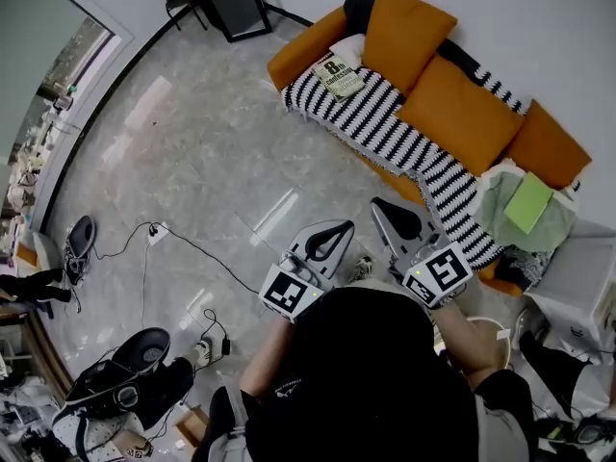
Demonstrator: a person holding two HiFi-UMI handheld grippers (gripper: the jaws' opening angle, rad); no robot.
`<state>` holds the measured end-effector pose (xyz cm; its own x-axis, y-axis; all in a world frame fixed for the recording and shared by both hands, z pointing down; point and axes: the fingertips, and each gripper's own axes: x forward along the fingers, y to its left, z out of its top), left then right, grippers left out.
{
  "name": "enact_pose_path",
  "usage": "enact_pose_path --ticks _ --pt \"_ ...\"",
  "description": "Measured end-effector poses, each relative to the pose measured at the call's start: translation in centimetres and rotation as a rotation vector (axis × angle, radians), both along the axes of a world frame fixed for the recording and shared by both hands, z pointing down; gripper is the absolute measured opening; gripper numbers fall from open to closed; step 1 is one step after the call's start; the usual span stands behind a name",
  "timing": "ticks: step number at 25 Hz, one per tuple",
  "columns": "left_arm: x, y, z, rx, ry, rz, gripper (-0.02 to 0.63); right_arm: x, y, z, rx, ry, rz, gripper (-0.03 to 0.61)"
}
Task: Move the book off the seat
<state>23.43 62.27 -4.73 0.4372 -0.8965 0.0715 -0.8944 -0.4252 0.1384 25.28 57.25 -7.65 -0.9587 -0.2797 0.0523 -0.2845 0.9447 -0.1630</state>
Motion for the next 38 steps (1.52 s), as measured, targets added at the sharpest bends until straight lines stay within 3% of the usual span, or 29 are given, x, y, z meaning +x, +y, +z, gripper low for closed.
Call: enact_pose_path --ticks 9,14,22,29,38 --pt "-6.0 -5.2 0.3 -0.001 0.051 0.081 0.011 -4.9 -4.7 0.4 -0.023 0.010 0.076 0.015" --pt "-10.8 -8.9 -0.2 0.017 0.086 0.163 0.011 -9.7 -8.5 -0.3 -0.035 0.007 0.147 0.015" --pt "-19.0 -13.3 -1.1 0.044 0.074 0.275 0.011 -17.3 -14.0 -1.5 -0.045 -0.017 0.273 0.015" --pt "-25.4 -16.0 -0.7 0.020 0.157 0.243 0.011 -22.3 -15.9 -0.1 -0.055 0.028 0.270 0.015" --pt "-27.1 -20.8 1.4 -0.031 0.210 0.230 0.011 -24.3 -21.9 1.8 -0.077 0.050 0.274 0.015"
